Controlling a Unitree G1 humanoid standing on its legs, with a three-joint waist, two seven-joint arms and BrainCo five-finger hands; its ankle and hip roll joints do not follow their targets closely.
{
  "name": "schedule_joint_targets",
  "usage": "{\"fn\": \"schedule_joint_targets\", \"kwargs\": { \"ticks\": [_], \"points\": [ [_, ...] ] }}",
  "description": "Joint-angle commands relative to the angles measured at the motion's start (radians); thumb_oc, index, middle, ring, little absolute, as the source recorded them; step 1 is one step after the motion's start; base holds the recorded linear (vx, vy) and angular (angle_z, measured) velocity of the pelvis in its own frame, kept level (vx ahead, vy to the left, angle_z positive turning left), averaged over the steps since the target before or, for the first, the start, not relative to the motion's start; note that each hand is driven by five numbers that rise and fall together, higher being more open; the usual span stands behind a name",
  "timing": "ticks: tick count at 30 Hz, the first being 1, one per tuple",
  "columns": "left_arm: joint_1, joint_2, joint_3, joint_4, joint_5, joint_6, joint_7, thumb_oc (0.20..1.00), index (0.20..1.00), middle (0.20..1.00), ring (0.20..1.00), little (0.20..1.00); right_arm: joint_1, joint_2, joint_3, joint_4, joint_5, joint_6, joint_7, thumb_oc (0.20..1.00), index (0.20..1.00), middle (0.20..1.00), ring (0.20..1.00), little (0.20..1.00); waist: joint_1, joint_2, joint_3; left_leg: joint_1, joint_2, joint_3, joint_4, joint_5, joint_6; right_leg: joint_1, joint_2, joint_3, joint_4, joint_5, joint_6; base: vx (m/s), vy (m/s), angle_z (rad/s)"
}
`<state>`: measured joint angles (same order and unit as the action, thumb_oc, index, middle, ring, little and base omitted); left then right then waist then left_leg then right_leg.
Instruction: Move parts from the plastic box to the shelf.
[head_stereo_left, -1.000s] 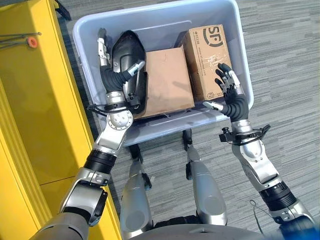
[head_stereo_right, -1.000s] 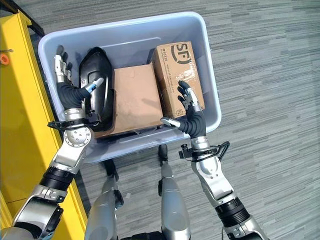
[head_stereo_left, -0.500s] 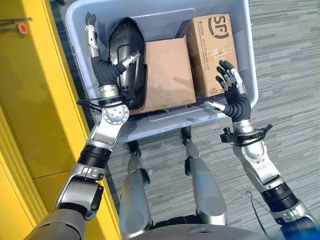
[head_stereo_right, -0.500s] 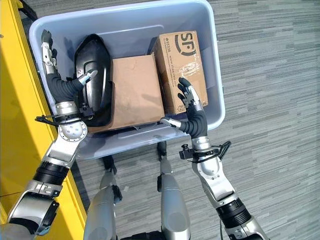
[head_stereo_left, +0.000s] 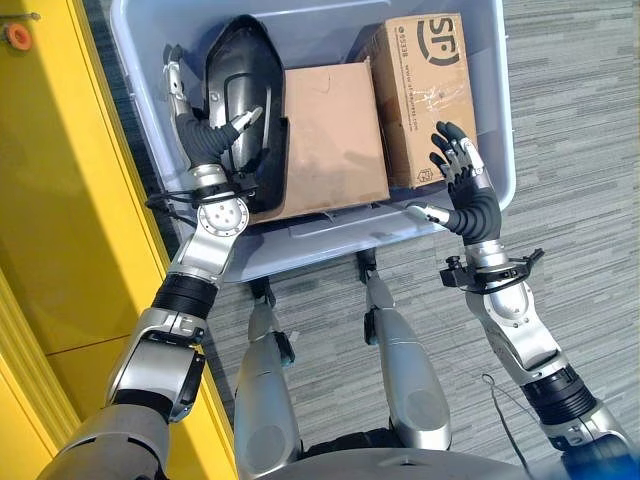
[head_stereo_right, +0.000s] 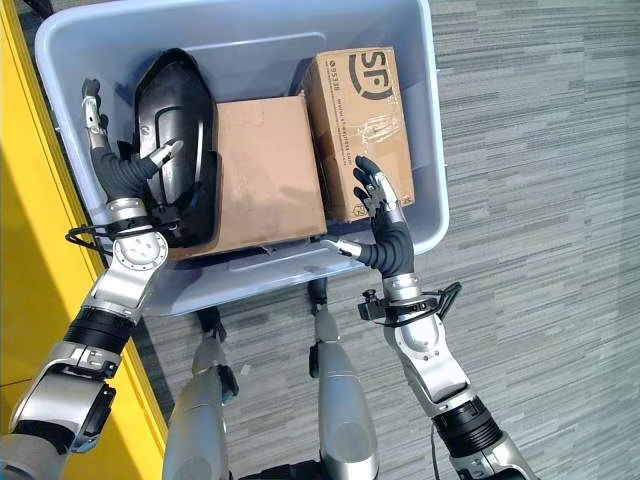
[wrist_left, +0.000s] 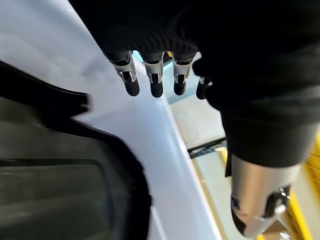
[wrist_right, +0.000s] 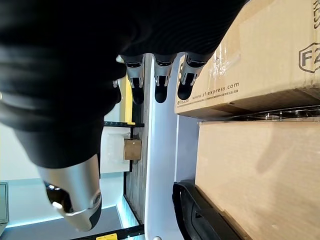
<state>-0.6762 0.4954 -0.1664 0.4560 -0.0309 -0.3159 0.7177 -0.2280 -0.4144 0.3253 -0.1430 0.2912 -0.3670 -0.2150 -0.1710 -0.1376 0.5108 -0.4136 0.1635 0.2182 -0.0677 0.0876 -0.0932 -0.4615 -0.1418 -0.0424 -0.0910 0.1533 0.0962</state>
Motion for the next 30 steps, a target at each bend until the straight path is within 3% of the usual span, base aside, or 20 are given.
{"fn": "schedule_joint_targets", "kwargs": {
  "ticks": [1, 21, 30],
  "points": [
    [-0.067, 0.076, 0.015, 0.048, -0.025, -0.027, -0.005, 1.0, 1.0, 1.0, 1.0, 1.0, 0.015, -0.028, -0.046, -0.065, 0.021, -0.07, 0.008, 1.0, 1.0, 1.0, 1.0, 1.0, 0.004, -0.047, -0.024, 0.033, 0.099, -0.049, 0.057, -0.003, -0.074, 0.008, -0.104, -0.009, 0.064, 0.049, 0.135, 0.0, 0.0, 0.0],
    [-0.101, 0.115, -0.006, 0.255, -0.087, -0.009, -0.053, 1.0, 1.0, 1.0, 1.0, 1.0, 0.046, -0.046, -0.059, -0.088, 0.032, -0.078, 0.015, 1.0, 1.0, 1.0, 1.0, 1.0, -0.002, -0.062, -0.009, -0.036, 0.096, -0.072, 0.074, -0.007, -0.071, -0.025, -0.098, -0.026, 0.057, 0.051, 0.131, 0.0, 0.0, 0.0],
    [-0.21, 0.095, 0.007, 0.549, -0.301, 0.016, -0.14, 1.0, 1.0, 1.0, 1.0, 1.0, 0.072, -0.056, -0.03, -0.115, 0.067, -0.072, 0.031, 1.0, 1.0, 1.0, 1.0, 1.0, -0.026, -0.083, -0.01, -0.071, 0.1, -0.08, 0.09, -0.013, -0.07, -0.047, -0.092, -0.025, 0.054, 0.054, 0.13, 0.0, -0.002, 0.01]
  ]
}}
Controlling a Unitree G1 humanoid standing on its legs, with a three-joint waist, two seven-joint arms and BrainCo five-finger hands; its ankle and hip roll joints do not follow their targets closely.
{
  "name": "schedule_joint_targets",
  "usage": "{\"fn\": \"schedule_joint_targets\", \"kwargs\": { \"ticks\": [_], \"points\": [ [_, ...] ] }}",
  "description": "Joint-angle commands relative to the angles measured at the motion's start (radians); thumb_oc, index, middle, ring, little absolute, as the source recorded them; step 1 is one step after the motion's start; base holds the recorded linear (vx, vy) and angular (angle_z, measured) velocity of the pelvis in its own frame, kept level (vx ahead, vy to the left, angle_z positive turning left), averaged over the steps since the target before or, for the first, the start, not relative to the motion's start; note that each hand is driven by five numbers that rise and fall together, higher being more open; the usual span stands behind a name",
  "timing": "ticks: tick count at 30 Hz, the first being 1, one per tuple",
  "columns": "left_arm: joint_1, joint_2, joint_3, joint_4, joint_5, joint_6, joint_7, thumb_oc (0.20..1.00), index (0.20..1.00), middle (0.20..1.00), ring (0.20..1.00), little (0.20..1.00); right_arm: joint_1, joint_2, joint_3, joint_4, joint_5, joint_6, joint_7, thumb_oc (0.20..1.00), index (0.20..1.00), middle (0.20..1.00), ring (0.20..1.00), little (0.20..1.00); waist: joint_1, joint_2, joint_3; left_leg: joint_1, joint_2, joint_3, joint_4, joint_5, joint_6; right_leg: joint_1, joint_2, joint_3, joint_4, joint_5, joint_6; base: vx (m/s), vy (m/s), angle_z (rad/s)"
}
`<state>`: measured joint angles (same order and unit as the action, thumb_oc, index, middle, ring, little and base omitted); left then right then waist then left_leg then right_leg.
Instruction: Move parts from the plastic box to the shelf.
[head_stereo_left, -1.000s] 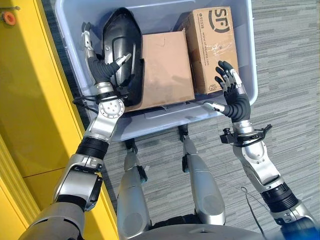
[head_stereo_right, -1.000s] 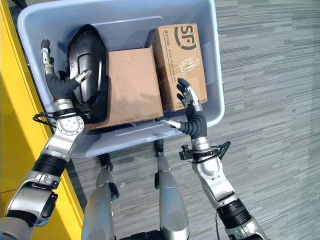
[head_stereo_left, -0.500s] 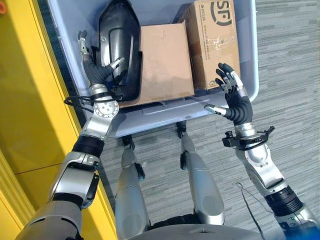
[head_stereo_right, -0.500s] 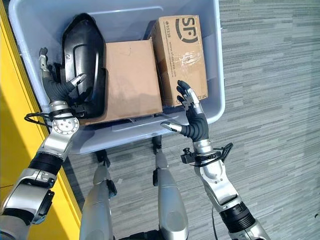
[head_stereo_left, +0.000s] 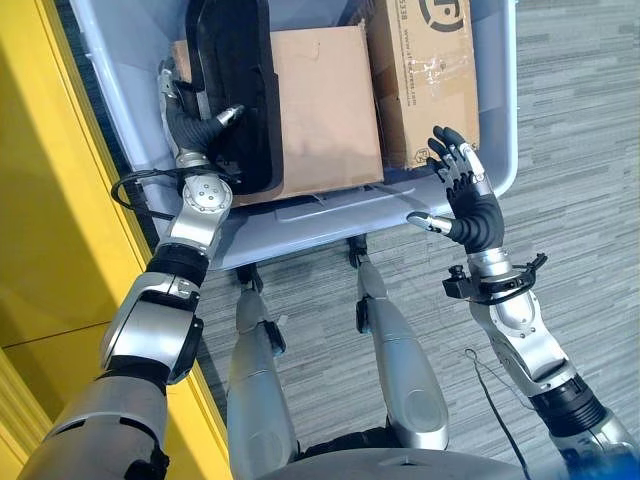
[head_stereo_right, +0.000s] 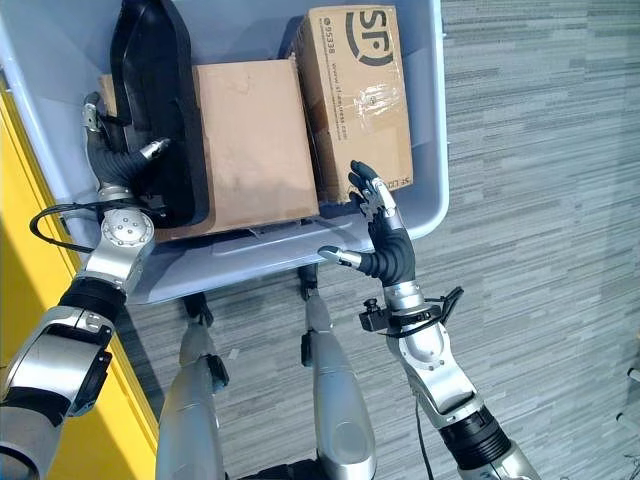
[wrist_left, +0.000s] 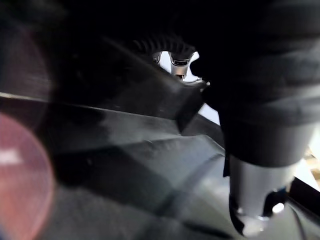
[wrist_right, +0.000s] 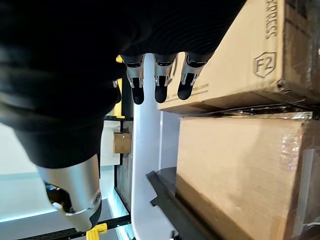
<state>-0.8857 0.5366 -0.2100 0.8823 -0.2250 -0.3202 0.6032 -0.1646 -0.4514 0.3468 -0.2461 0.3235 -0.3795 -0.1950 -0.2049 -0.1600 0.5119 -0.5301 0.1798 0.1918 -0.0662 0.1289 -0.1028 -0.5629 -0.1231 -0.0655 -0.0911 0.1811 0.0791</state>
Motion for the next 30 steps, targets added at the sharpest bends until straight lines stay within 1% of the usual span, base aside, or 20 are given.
{"fn": "schedule_joint_targets", "kwargs": {
  "ticks": [1, 4, 8, 9, 10, 11, 12, 23, 30],
  "points": [
    [-0.008, 0.053, 0.057, 0.135, -0.131, 0.02, -0.034, 1.0, 1.0, 1.0, 1.0, 1.0, 0.012, -0.019, -0.051, -0.015, 0.041, -0.061, 0.013, 1.0, 1.0, 1.0, 1.0, 1.0, 0.007, -0.061, -0.012, 0.043, 0.084, -0.054, 0.089, -0.055, -0.06, 0.053, -0.11, -0.001, 0.053, 0.027, 0.148, 0.0, 0.0, 0.0],
    [-0.015, 0.044, 0.089, 0.184, -0.231, 0.023, -0.071, 1.0, 1.0, 1.0, 1.0, 1.0, 0.019, -0.02, -0.044, -0.024, 0.052, -0.056, 0.014, 1.0, 1.0, 1.0, 1.0, 1.0, 0.005, -0.063, -0.013, 0.041, 0.083, -0.056, 0.088, -0.058, -0.058, 0.05, -0.108, -0.002, 0.052, 0.029, 0.149, 0.0, 0.0, 0.0],
    [-0.02, 0.033, 0.115, 0.216, -0.319, 0.034, -0.109, 1.0, 1.0, 1.0, 1.0, 1.0, 0.022, -0.019, -0.039, -0.03, 0.066, -0.049, 0.013, 1.0, 1.0, 1.0, 1.0, 1.0, 0.003, -0.063, -0.016, 0.04, 0.082, -0.057, 0.085, -0.06, -0.057, 0.052, -0.109, -0.002, 0.047, 0.031, 0.15, 0.01, -0.004, -0.02],
    [-0.018, 0.032, 0.12, 0.22, -0.327, 0.038, -0.11, 0.925, 0.925, 0.925, 0.925, 0.925, 0.023, -0.019, -0.039, -0.032, 0.066, -0.048, 0.014, 1.0, 1.0, 1.0, 1.0, 1.0, 0.004, -0.063, -0.017, 0.04, 0.082, -0.058, 0.084, -0.06, -0.057, 0.053, -0.109, -0.003, 0.046, 0.031, 0.15, 0.0, 0.0, 0.0],
    [-0.017, 0.027, 0.122, 0.215, -0.34, 0.038, -0.116, 0.627, 0.627, 0.627, 0.627, 0.627, 0.022, -0.016, -0.037, -0.032, 0.067, -0.045, 0.01, 1.0, 1.0, 1.0, 1.0, 1.0, 0.006, -0.063, -0.019, 0.041, 0.081, -0.06, 0.083, -0.061, -0.057, 0.053, -0.11, -0.002, 0.045, 0.029, 0.151, 0.0, 0.0, 0.0],
    [-0.015, 0.025, 0.122, 0.211, -0.344, 0.037, -0.114, 0.504, 0.504, 0.504, 0.504, 0.504, 0.021, -0.016, -0.036, -0.031, 0.067, -0.045, 0.008, 1.0, 1.0, 1.0, 1.0, 1.0, 0.008, -0.063, -0.019, 0.041, 0.08, -0.06, 0.082, -0.062, -0.056, 0.055, -0.11, -0.003, 0.045, 0.029, 0.151, 0.0, 0.0, 0.0],
    [-0.012, 0.022, 0.123, 0.208, -0.343, 0.037, -0.115, 0.2, 0.2, 0.2, 0.2, 0.2, 0.021, -0.016, -0.035, -0.031, 0.067, -0.043, 0.007, 1.0, 1.0, 1.0, 1.0, 1.0, 0.009, -0.063, -0.019, 0.042, 0.079, -0.061, 0.081, -0.062, -0.055, 0.055, -0.111, -0.004, 0.044, 0.029, 0.15, 0.0, 0.0, 0.0],
    [0.009, 0.014, 0.116, 0.209, -0.313, 0.044, -0.124, 0.2, 0.2, 0.2, 0.2, 0.2, 0.013, -0.02, -0.032, -0.026, 0.061, -0.031, 0.013, 1.0, 1.0, 1.0, 1.0, 1.0, 0.018, -0.056, -0.026, 0.07, 0.07, -0.063, 0.061, -0.06, -0.051, 0.072, -0.113, -0.005, 0.045, 0.024, 0.15, 0.0, 0.0, 0.0],
    [0.053, -0.003, 0.122, 0.212, -0.298, 0.047, -0.135, 0.2, 0.2, 0.2, 0.2, 0.2, 0.004, -0.021, -0.029, -0.01, 0.059, -0.024, 0.018, 1.0, 1.0, 1.0, 1.0, 1.0, 0.031, -0.035, -0.044, 0.12, 0.065, -0.06, 0.044, -0.057, -0.051, 0.104, -0.117, -0.003, 0.048, 0.018, 0.149, 0.0, 0.0, 0.0]
  ]
}}
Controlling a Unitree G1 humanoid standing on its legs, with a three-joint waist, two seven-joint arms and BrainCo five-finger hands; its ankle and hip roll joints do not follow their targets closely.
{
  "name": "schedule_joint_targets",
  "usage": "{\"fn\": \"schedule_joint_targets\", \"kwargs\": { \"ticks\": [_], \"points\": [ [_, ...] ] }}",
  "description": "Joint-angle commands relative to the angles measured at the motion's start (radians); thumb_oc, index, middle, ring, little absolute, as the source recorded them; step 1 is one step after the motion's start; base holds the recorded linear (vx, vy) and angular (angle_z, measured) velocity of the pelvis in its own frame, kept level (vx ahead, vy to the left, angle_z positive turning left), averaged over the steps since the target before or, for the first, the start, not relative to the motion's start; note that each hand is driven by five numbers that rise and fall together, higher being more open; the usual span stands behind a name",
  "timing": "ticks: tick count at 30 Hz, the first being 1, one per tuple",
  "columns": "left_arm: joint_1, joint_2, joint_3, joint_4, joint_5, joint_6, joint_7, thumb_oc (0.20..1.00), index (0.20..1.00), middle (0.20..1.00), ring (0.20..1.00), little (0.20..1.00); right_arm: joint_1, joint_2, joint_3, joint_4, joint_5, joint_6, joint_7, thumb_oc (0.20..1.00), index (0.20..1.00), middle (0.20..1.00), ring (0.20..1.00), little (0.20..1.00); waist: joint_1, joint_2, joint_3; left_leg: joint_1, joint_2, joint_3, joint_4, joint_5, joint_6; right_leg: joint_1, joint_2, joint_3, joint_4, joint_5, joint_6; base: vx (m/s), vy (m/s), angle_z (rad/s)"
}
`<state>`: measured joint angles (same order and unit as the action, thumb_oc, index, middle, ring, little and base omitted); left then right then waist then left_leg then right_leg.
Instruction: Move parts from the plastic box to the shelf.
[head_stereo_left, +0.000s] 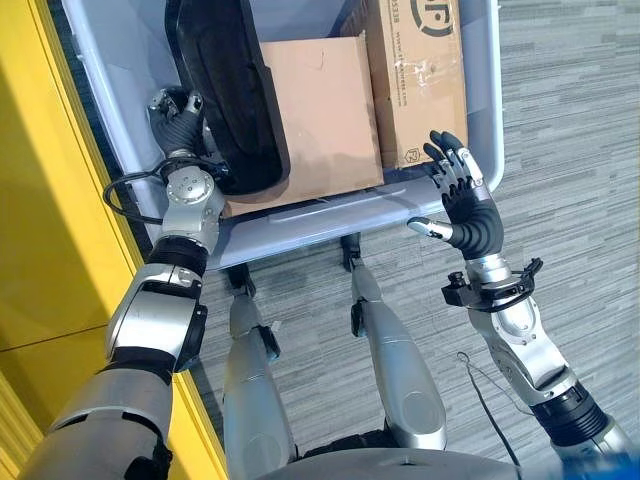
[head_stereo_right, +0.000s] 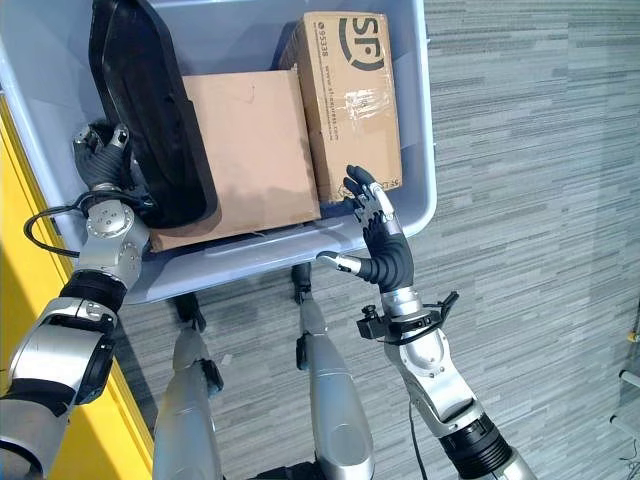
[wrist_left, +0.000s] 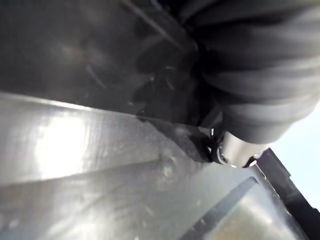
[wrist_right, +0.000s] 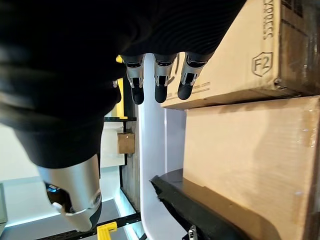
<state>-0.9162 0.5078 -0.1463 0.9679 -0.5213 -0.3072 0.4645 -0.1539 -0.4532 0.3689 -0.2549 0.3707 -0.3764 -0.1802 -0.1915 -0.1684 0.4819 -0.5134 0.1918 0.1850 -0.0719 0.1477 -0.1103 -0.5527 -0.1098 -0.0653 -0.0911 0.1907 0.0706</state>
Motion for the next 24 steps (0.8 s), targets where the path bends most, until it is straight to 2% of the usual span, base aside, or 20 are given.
{"fn": "schedule_joint_targets", "kwargs": {
  "ticks": [1, 8, 13, 20, 24],
  "points": [
    [0.094, 0.022, 0.058, 0.121, 0.003, 0.034, 0.003, 0.2, 0.2, 0.2, 0.2, 0.2, -0.008, -0.019, -0.05, 0.0, 0.011, -0.025, 0.003, 1.0, 1.0, 1.0, 1.0, 1.0, 0.019, -0.024, -0.017, 0.109, 0.052, -0.052, 0.048, -0.076, -0.044, 0.098, -0.132, -0.003, 0.048, 0.008, 0.158, 0.0, 0.0, 0.0],
    [0.237, -0.015, 0.085, 0.047, 0.025, 0.016, -0.008, 0.2, 0.2, 0.2, 0.2, 0.2, -0.01, -0.007, -0.052, 0.023, -0.013, -0.012, 0.003, 1.0, 1.0, 1.0, 1.0, 1.0, 0.05, 0.023, -0.062, 0.191, 0.035, -0.046, 0.001, -0.059, -0.044, 0.158, -0.148, -0.011, 0.036, 0.015, 0.16, 0.01, 0.016, -0.02],
    [0.394, -0.051, 0.098, -0.148, 0.063, -0.03, -0.001, 0.2, 0.2, 0.2, 0.2, 0.2, 0.01, -0.002, -0.082, 0.038, -0.033, -0.005, 0.006, 1.0, 1.0, 1.0, 1.0, 1.0, 0.079, 0.061, -0.096, 0.24, 0.025, -0.052, -0.012, -0.062, -0.042, 0.214, -0.163, -0.024, 0.024, 0.008, 0.16, 0.03, 0.005, 0.05],
    [0.521, -0.066, 0.126, -0.364, 0.122, -0.056, 0.015, 0.2, 0.2, 0.2, 0.2, 0.2, 0.018, 0.001, -0.115, 0.045, -0.04, 0.004, 0.017, 1.0, 1.0, 1.0, 1.0, 1.0, 0.1, 0.082, -0.13, 0.273, 0.019, -0.057, -0.015, -0.067, -0.038, 0.248, -0.167, -0.032, 0.022, 0.0, 0.157, 0.02, -0.001, 0.03],
    [0.544, -0.069, 0.129, -0.427, 0.168, -0.058, 0.02, 0.2, 0.2, 0.2, 0.2, 0.2, 0.018, 0.002, -0.13, 0.059, -0.04, 0.005, 0.022, 1.0, 1.0, 1.0, 1.0, 1.0, 0.105, 0.09, -0.146, 0.287, 0.019, -0.059, -0.015, -0.071, -0.037, 0.262, -0.166, -0.033, 0.025, -0.008, 0.156, 0.0, 0.0, 0.0]
  ]
}}
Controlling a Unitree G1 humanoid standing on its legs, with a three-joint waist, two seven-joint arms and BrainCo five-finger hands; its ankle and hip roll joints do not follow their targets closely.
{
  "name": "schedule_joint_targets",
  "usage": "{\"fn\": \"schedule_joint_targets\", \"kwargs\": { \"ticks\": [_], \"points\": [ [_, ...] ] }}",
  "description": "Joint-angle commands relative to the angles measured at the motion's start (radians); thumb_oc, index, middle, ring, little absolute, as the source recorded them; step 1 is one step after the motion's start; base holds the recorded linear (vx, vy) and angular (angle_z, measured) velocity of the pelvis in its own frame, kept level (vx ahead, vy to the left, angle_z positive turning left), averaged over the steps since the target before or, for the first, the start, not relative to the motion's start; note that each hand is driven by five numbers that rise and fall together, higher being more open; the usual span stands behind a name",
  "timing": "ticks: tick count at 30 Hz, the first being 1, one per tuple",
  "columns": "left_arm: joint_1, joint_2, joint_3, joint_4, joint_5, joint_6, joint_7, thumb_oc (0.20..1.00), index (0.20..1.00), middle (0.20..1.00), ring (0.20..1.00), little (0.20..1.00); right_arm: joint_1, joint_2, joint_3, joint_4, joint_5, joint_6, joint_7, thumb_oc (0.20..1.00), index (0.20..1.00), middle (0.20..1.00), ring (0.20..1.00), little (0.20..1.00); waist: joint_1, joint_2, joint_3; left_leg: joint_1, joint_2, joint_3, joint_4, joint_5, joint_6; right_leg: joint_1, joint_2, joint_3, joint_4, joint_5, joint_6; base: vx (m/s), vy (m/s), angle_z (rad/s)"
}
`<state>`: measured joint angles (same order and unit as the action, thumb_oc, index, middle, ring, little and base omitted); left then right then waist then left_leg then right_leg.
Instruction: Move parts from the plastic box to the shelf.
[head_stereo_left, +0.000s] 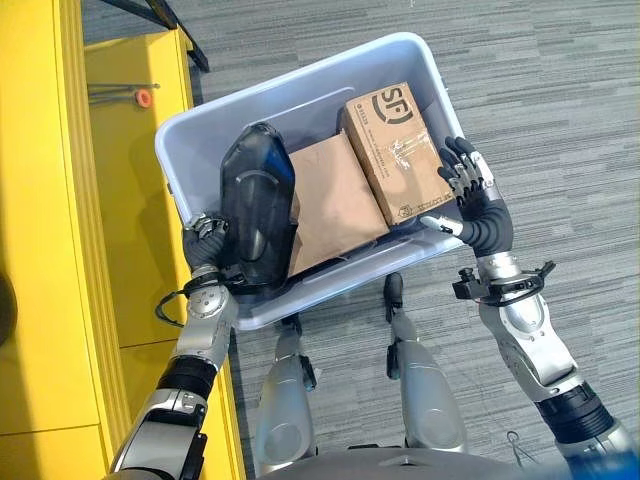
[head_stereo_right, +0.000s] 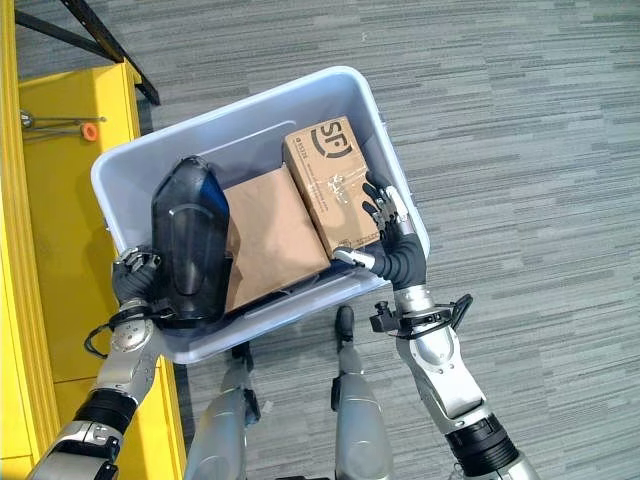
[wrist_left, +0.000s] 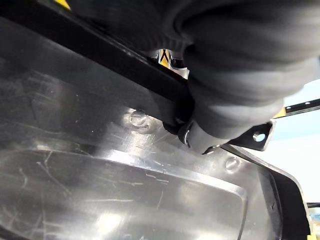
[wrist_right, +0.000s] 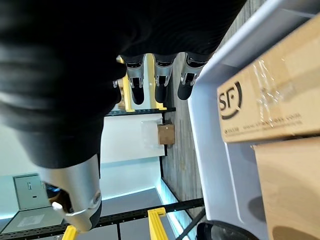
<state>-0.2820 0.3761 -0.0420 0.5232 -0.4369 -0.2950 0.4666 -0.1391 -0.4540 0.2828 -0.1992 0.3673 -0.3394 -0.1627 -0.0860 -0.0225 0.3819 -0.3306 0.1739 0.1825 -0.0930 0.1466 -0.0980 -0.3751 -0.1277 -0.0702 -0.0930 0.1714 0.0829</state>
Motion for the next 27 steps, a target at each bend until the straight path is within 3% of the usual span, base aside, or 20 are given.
{"fn": "schedule_joint_targets", "kwargs": {
  "ticks": [1, 15, 27],
  "points": [
    [-0.089, 0.063, 0.026, 0.012, 0.087, -0.071, 0.017, 0.2, 0.2, 0.2, 0.2, 0.2, 0.003, 0.004, -0.046, 0.005, -0.035, -0.03, 0.006, 1.0, 1.0, 1.0, 1.0, 1.0, -0.001, -0.054, -0.049, 0.108, 0.036, -0.056, 0.006, -0.07, -0.049, 0.086, -0.148, -0.028, 0.028, 0.009, 0.143, 0.0, 0.0, 0.0],
    [-0.044, 0.053, 0.023, -0.209, 0.109, -0.101, -0.031, 0.2, 0.2, 0.2, 0.2, 0.2, -0.004, 0.012, -0.071, 0.022, -0.035, -0.021, 0.016, 1.0, 1.0, 1.0, 1.0, 1.0, 0.004, -0.032, -0.093, 0.143, 0.031, -0.058, 0.006, -0.079, -0.045, 0.116, -0.147, -0.021, 0.033, -0.008, 0.139, 0.0, 0.0, 0.0],
    [0.117, 0.037, 0.042, -0.442, 0.027, -0.119, -0.173, 0.2, 0.2, 0.2, 0.2, 0.2, 0.012, 0.019, -0.086, 0.027, -0.034, -0.004, 0.041, 1.0, 1.0, 1.0, 1.0, 1.0, 0.017, 0.001, -0.163, 0.216, 0.046, -0.059, 0.006, -0.087, -0.047, 0.191, -0.139, -0.028, 0.038, -0.036, 0.128, 0.02, -0.018, 0.0]
  ]
}}
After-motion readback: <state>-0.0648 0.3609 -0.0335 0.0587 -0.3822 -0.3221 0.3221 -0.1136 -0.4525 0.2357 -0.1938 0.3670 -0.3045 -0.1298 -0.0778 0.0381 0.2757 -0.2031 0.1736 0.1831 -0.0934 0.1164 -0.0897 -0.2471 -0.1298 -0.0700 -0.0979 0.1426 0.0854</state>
